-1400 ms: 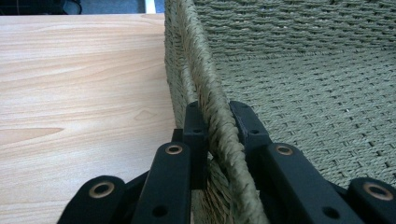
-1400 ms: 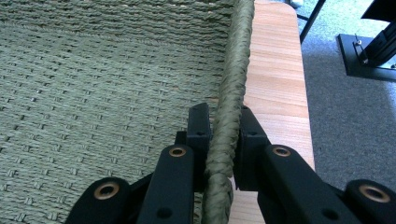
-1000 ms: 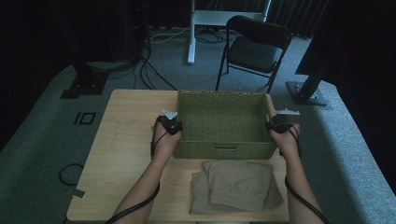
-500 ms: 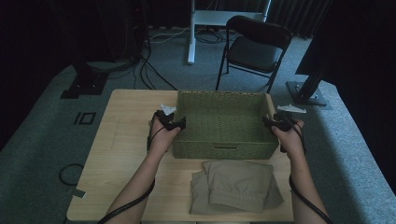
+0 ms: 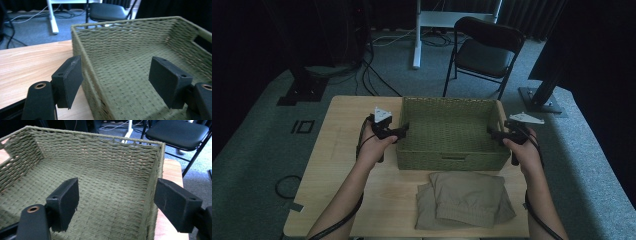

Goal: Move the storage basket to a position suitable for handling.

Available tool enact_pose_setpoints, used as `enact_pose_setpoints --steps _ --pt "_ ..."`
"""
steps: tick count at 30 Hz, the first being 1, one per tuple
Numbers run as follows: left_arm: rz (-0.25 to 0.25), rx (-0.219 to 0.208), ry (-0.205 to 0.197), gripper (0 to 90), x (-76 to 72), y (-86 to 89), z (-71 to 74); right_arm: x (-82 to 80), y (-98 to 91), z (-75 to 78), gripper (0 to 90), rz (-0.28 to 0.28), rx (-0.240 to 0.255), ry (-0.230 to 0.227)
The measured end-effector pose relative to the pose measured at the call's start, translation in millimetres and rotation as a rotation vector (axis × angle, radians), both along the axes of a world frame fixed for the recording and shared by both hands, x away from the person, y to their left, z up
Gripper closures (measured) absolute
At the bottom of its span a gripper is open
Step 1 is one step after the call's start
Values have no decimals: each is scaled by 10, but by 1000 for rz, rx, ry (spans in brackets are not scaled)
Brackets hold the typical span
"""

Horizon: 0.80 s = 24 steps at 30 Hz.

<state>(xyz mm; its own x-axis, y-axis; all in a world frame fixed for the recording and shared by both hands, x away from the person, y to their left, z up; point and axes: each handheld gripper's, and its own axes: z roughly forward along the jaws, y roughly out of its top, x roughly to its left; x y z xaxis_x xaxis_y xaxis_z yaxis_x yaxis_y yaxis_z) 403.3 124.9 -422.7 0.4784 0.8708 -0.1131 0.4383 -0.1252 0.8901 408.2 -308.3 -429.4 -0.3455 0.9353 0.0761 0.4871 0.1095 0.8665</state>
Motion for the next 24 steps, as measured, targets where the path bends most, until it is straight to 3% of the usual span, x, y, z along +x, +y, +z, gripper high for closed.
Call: enact_pose_setpoints --steps 6,14,17,24 --pt "-56 -35 -13 230 -185 9 89 -170 53 53 171 26 8 -38" --pt "-138 -19 -11 203 -383 -45 66 -397 102 89 137 73 -9 -76" --pt "-162 6 -8 203 -460 -72 28 -465 106 79 137 81 -3 -72" --pt "-207 15 -12 203 -661 -148 -15 -645 101 48 138 96 13 -80"
